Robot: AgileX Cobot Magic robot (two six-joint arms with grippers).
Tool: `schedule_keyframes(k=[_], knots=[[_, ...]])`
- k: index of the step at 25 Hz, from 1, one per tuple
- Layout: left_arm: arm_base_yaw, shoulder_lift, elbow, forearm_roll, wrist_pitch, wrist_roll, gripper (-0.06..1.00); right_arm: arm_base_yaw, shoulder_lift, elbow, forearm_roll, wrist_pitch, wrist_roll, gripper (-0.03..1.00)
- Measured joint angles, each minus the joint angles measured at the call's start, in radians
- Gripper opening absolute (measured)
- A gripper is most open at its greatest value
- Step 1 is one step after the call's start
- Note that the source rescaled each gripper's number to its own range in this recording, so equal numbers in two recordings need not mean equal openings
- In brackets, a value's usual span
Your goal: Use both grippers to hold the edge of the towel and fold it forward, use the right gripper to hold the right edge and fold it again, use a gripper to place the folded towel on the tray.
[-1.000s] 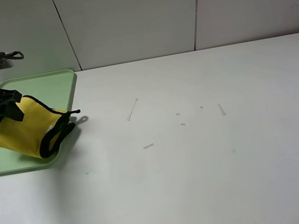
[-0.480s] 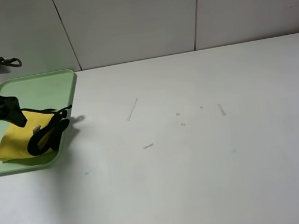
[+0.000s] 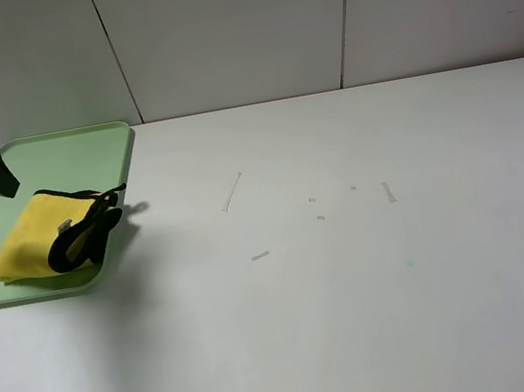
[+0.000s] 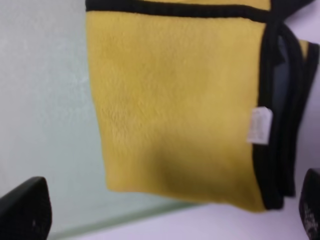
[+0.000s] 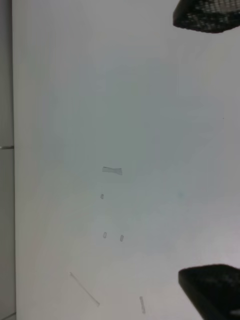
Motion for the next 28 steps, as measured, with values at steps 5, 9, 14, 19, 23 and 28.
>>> schedule_keyframes(k=[5,9,14,19,23,28], knots=[[-0.008,-0.106,0.033,-0.053,0.055,-0.001,1.00,0.000,0.000,0.000,0.000,0.000,0.000,1.00],[-0.044,-0.200,0.079,-0.065,0.085,-0.003,1.00,0.000,0.000,0.000,0.000,0.000,0.000,1.00],[-0.107,-0.317,0.143,-0.090,0.139,-0.003,1.00,0.000,0.000,0.000,0.000,0.000,0.000,1.00],[-0.154,-0.440,0.215,-0.114,0.189,-0.003,1.00,0.000,0.000,0.000,0.000,0.000,0.000,1.00],[-0.164,-0.550,0.278,-0.124,0.207,-0.005,1.00,0.000,0.000,0.000,0.000,0.000,0.000,1.00],[-0.166,-0.702,0.364,-0.124,0.213,-0.056,1.00,0.000,0.000,0.000,0.000,0.000,0.000,1.00]])
